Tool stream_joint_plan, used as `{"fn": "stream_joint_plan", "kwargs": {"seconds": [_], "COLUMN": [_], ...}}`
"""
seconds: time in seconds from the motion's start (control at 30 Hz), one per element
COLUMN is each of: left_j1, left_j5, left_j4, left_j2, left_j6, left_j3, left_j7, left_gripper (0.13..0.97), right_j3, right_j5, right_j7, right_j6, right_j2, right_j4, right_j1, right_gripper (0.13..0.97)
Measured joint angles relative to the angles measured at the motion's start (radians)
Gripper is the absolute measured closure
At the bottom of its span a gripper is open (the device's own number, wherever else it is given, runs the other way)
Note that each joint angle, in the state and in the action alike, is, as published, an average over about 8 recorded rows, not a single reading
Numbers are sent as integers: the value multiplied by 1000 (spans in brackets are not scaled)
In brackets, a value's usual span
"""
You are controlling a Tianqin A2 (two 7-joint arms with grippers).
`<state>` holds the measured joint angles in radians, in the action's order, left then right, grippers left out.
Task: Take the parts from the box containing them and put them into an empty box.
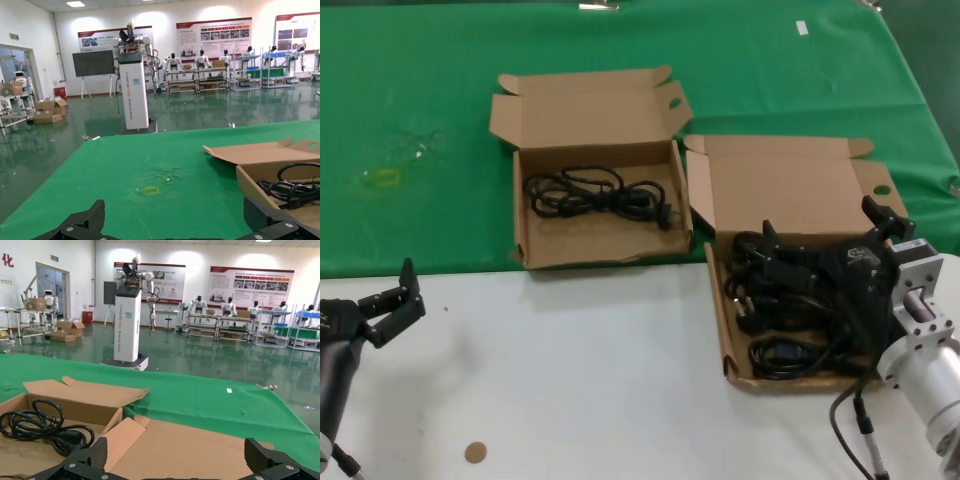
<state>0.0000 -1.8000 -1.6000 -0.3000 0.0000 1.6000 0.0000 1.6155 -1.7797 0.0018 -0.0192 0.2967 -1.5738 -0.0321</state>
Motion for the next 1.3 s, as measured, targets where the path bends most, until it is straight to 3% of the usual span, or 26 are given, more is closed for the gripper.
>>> {"fn": "stream_joint_plan", "kwargs": {"seconds": [1.3], "left_j1": [0], "left_j5": [0], "left_j4": [0], "left_j2": [0], "left_j6": [0], "left_j3": [0], "left_j7": [0], "left_gripper": [132], "right_j3": [0], "right_j5": [0], "right_j7": [0], "right_j6": [0], "right_j2": [0], "right_j4": [0], "right_j1": [0], "right_gripper": [129]}}
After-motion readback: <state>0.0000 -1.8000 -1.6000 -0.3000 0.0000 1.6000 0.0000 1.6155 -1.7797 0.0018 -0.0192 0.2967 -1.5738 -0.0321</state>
